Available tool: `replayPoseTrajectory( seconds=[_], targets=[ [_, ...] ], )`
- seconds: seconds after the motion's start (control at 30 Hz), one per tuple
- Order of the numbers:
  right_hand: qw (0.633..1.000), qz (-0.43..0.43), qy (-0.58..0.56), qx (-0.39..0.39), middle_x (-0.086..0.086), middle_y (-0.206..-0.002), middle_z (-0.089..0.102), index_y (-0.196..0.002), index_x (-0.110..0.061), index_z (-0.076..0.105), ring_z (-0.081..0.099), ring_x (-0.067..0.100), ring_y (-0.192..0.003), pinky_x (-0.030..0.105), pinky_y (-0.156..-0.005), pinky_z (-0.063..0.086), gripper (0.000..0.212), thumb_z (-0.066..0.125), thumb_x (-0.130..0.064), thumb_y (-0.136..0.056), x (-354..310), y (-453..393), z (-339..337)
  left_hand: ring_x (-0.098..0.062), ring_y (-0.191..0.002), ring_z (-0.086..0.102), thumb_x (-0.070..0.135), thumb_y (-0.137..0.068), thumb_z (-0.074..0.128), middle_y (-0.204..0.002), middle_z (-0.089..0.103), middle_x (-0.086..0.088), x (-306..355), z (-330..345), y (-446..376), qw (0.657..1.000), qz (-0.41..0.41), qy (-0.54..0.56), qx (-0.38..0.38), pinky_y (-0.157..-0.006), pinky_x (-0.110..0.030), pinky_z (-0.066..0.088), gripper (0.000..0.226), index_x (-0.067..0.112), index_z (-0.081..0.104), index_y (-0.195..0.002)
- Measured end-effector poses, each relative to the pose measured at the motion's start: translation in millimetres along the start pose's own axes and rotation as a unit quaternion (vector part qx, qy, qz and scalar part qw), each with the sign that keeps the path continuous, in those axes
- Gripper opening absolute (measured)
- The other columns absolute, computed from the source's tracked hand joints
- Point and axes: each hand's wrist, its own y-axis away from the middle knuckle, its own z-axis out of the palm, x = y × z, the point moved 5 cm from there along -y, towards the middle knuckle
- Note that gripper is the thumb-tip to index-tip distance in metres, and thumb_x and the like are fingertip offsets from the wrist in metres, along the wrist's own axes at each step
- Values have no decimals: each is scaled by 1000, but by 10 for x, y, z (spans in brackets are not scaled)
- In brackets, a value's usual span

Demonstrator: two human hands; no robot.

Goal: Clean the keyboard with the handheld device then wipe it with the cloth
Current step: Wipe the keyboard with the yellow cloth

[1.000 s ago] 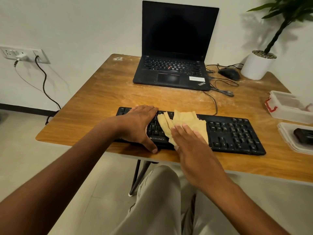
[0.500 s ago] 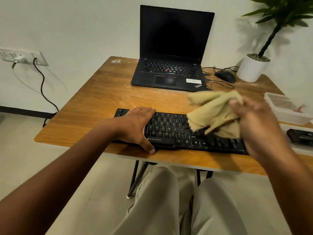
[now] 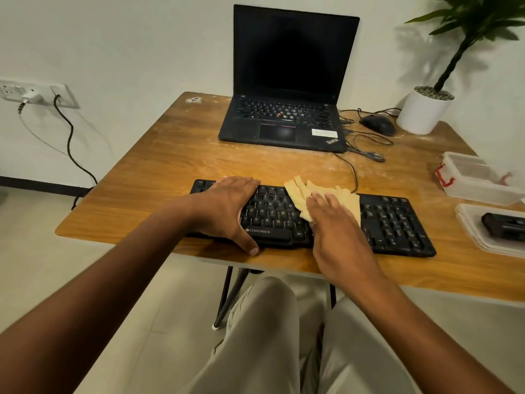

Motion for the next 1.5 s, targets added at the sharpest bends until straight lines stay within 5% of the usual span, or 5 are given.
replayPoseTrajectory(
  seconds=[0.57, 0.87, 1.03, 1.17, 1.5],
  targets=[
    [977, 3, -213, 17, -20, -146, 50, -149, -43, 46, 34, -27, -127, 7, -111, 28, 48, 47, -21, -106, 11, 721, -347, -18, -155, -2, 65, -65, 85, -171, 0, 4, 9, -22, 13, 1000, 6, 1, 3, -122, -37, -5, 141, 23, -7, -163],
    [820, 113, -553, 96, 11, -100, 77, -102, -24, 74, 72, 28, -90, 52, -80, 58, 28, 48, -17, -107, -208, 42, -589, -20, -155, -15, 55, -60, 92, -170, -13, 9, -496, -70, 360, 997, -63, 33, 26, -112, -34, -12, 151, 30, -17, -161],
    [918, 25, -387, 82, 9, -95, 69, -132, -29, 63, 61, 14, -70, 23, -52, 50, 31, 44, -25, -109, -735, -354, -326, -23, -152, 24, 44, -51, 100, -169, 16, 4, -927, -77, 528, 985, -108, 136, 15, -123, -48, 27, 155, 46, -12, -159],
    [996, -41, -79, -7, -1, -164, 33, -159, -35, 28, 26, 27, -152, 51, -122, 27, 50, 35, -36, -110, -1130, -396, 197, -21, -145, 35, 43, -45, 101, -166, 24, 6, -1070, 3, 515, 973, -108, 204, 30, -119, -46, 34, 155, 55, -6, -156],
    [984, -171, -36, -42, -1, -171, 13, -160, -26, 22, -2, 21, -158, 51, -127, -2, 58, 43, -32, -107, -1627, -416, 447, -19, -139, 40, 47, -50, 99, -162, 31, 7, -1120, 62, 451, 973, -65, 217, 51, -116, -41, 40, 152, 52, -8, -157]
  ],
)
